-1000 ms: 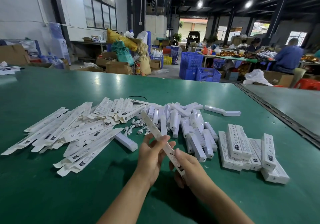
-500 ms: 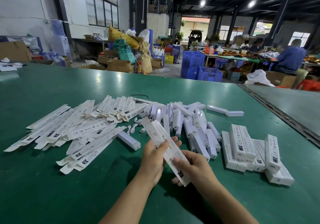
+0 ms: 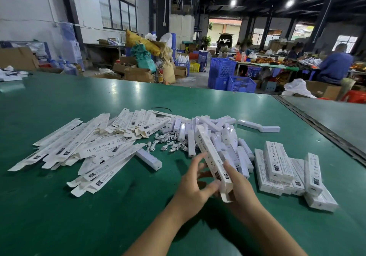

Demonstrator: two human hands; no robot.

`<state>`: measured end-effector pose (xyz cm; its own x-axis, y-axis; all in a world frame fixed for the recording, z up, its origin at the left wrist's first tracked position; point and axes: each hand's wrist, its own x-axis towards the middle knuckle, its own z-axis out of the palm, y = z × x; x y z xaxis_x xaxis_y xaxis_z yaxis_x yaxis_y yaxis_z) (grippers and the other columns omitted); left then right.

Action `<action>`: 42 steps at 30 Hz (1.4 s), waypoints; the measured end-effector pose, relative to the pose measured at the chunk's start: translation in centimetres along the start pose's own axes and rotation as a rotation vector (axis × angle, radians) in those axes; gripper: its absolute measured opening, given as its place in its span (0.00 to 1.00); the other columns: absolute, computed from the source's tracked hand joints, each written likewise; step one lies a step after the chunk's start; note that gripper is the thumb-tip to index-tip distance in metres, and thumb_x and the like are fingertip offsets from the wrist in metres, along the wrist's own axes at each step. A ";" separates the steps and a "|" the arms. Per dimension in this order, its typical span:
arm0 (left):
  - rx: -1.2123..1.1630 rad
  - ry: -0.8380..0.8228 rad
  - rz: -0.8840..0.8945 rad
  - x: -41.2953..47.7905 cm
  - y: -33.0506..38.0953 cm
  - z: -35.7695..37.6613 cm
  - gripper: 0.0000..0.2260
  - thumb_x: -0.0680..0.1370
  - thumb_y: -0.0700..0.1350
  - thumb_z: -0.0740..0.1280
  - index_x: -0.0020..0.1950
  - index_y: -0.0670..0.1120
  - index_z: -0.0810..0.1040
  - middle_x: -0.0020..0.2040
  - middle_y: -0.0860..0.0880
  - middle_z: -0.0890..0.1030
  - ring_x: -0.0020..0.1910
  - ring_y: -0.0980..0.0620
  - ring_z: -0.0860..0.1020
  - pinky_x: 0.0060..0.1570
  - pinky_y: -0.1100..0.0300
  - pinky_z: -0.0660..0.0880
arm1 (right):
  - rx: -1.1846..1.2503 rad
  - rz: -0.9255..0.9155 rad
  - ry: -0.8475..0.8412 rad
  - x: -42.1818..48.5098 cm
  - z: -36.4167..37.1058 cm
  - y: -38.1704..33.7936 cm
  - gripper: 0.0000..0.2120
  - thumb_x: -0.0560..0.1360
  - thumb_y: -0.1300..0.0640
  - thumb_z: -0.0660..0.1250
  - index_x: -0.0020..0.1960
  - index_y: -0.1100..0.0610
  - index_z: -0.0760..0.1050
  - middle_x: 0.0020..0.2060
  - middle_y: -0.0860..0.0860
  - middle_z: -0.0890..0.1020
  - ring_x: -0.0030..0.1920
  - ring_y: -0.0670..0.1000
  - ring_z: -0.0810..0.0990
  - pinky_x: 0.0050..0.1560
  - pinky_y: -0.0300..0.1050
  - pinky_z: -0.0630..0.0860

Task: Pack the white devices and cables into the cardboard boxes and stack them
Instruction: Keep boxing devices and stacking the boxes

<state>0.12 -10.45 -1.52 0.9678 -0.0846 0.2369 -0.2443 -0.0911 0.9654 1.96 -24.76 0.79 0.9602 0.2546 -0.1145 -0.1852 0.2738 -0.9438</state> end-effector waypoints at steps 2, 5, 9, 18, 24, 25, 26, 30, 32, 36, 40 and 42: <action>0.055 -0.023 0.012 -0.2 -0.1 0.2 0.28 0.72 0.57 0.72 0.68 0.71 0.66 0.60 0.65 0.79 0.62 0.65 0.75 0.61 0.67 0.73 | -0.036 -0.023 0.018 0.0 -0.1 0.0 0.15 0.81 0.49 0.60 0.58 0.56 0.81 0.51 0.62 0.83 0.40 0.58 0.80 0.35 0.45 0.76; 0.105 -0.019 0.026 -0.2 -0.2 0.0 0.30 0.70 0.60 0.74 0.68 0.72 0.67 0.62 0.62 0.80 0.63 0.63 0.76 0.66 0.60 0.73 | -0.068 -0.056 0.087 0.0 -0.1 -0.1 0.12 0.80 0.49 0.63 0.55 0.53 0.82 0.50 0.59 0.84 0.45 0.57 0.85 0.35 0.44 0.79; 0.183 0.007 0.077 -0.1 -0.3 -0.3 0.31 0.68 0.52 0.80 0.65 0.72 0.71 0.57 0.64 0.83 0.58 0.64 0.80 0.59 0.72 0.72 | -0.320 -0.120 0.183 0.1 -0.3 0.3 0.16 0.81 0.43 0.59 0.45 0.51 0.81 0.36 0.62 0.78 0.26 0.50 0.72 0.23 0.39 0.66; 0.328 -0.044 0.124 -0.2 -0.2 -0.6 0.35 0.68 0.60 0.77 0.73 0.64 0.68 0.53 0.57 0.86 0.53 0.65 0.81 0.59 0.68 0.75 | -0.468 -0.245 0.201 0.2 -0.5 0.7 0.22 0.82 0.42 0.52 0.42 0.54 0.76 0.38 0.60 0.83 0.35 0.63 0.80 0.29 0.48 0.74; 0.362 -0.024 0.147 -0.2 0.2 -0.6 0.31 0.78 0.57 0.68 0.78 0.59 0.62 0.55 0.53 0.84 0.55 0.62 0.80 0.58 0.69 0.74 | -0.581 -0.448 0.103 -0.2 -0.7 0.1 0.22 0.80 0.40 0.51 0.46 0.45 0.82 0.39 0.53 0.85 0.38 0.51 0.83 0.36 0.41 0.77; 0.352 0.008 0.155 -0.2 0.3 -0.7 0.29 0.79 0.58 0.67 0.78 0.57 0.63 0.53 0.50 0.85 0.53 0.59 0.81 0.57 0.66 0.75 | -0.592 -0.457 0.063 -0.3 -0.6 0.1 0.19 0.82 0.41 0.52 0.48 0.43 0.82 0.38 0.52 0.84 0.37 0.49 0.82 0.35 0.39 0.76; 0.337 0.040 0.156 -0.2 0.4 -0.8 0.27 0.79 0.58 0.65 0.78 0.56 0.65 0.50 0.49 0.85 0.50 0.57 0.82 0.54 0.63 0.77 | -0.621 -0.467 0.026 -0.3 -0.6 0.1 0.16 0.82 0.43 0.54 0.51 0.41 0.82 0.39 0.51 0.84 0.37 0.47 0.81 0.34 0.39 0.76; 0.331 0.104 0.157 -0.2 0.3 -1.0 0.17 0.84 0.47 0.62 0.74 0.52 0.71 0.33 0.64 0.79 0.33 0.66 0.76 0.37 0.73 0.69 | -0.777 -0.545 -0.013 -0.3 -1.0 0.4 0.12 0.81 0.53 0.62 0.58 0.39 0.79 0.41 0.48 0.84 0.39 0.53 0.80 0.41 0.57 0.79; 0.333 0.109 0.149 -0.2 0.3 -1.1 0.18 0.84 0.45 0.60 0.74 0.52 0.70 0.31 0.68 0.76 0.29 0.65 0.72 0.33 0.74 0.65 | -0.794 -0.579 0.000 -0.4 -1.1 0.4 0.12 0.80 0.55 0.65 0.56 0.38 0.79 0.39 0.48 0.83 0.36 0.56 0.78 0.40 0.60 0.78; 0.319 0.087 0.159 -0.3 0.3 -1.1 0.18 0.85 0.47 0.60 0.75 0.53 0.69 0.33 0.64 0.76 0.29 0.67 0.72 0.31 0.74 0.65 | -0.849 -0.688 0.021 -0.3 -1.0 0.2 0.15 0.78 0.56 0.67 0.53 0.34 0.76 0.40 0.42 0.83 0.36 0.48 0.80 0.38 0.44 0.79; 0.262 0.084 0.154 0.0 0.0 -1.3 0.20 0.83 0.53 0.62 0.75 0.55 0.69 0.29 0.61 0.73 0.27 0.61 0.68 0.30 0.71 0.62 | -0.920 -0.794 0.083 -0.6 -0.9 0.2 0.12 0.76 0.57 0.69 0.53 0.41 0.73 0.40 0.35 0.83 0.34 0.45 0.81 0.36 0.40 0.77; 0.241 0.071 0.153 0.1 -0.3 -1.6 0.22 0.81 0.60 0.63 0.74 0.58 0.70 0.28 0.60 0.70 0.27 0.61 0.65 0.30 0.69 0.62 | -0.933 -0.806 0.080 -0.7 -0.9 0.2 0.07 0.76 0.51 0.67 0.52 0.42 0.73 0.38 0.34 0.83 0.32 0.46 0.81 0.35 0.42 0.77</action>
<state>0.34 -8.87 -1.62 0.9185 -0.0466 0.3928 -0.3865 -0.3161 0.8664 1.41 -25.75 0.45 0.7470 0.2538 0.6145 0.6538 -0.4483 -0.6095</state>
